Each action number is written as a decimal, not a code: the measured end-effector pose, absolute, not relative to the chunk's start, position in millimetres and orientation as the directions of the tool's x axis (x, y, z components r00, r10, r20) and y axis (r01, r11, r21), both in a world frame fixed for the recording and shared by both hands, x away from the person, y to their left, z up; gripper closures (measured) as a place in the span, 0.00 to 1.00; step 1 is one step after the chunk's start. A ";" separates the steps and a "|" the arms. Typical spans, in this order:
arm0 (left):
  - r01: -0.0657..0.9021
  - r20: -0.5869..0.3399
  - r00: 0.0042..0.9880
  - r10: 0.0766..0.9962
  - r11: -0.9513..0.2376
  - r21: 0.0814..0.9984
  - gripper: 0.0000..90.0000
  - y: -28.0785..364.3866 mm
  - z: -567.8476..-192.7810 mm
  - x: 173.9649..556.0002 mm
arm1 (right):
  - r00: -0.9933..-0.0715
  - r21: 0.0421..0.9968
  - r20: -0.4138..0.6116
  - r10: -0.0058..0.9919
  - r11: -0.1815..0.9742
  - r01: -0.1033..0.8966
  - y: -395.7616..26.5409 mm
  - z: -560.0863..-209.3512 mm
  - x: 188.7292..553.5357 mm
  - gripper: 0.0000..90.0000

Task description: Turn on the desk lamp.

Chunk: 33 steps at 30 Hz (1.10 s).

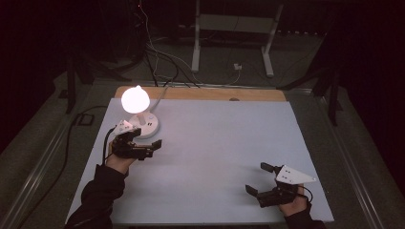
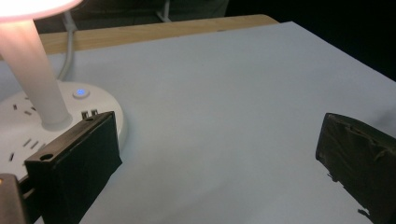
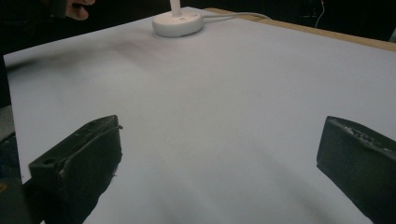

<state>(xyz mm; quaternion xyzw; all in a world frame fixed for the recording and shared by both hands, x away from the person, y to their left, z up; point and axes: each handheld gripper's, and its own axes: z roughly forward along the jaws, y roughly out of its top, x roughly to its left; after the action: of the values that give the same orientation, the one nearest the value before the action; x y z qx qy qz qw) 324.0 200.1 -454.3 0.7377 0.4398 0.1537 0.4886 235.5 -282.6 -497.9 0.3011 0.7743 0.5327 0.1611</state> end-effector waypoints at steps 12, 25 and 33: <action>0.493 -0.185 0.617 0.765 -0.192 0.849 0.00 209.9 -467.4 296.4 | -0.766 0.920 0.071 0.639 0.255 0.299 -282.1 -498.4 235.6 0.00; 0.486 -0.188 0.684 0.705 -0.248 0.838 0.00 218.7 -486.7 265.6 | -0.766 0.917 0.071 0.639 0.260 0.301 -281.5 -498.8 235.6 0.00; 0.487 -0.191 0.704 0.684 -0.270 0.831 0.01 225.8 -497.0 250.0 | -0.765 0.916 0.072 0.640 0.261 0.305 -280.9 -499.5 236.2 0.00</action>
<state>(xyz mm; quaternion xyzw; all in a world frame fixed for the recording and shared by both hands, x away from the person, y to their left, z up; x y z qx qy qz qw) 250.0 225.8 -497.0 0.7902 0.3706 0.1031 0.4772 236.2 -280.9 -499.5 0.3036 0.7779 0.5267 0.1591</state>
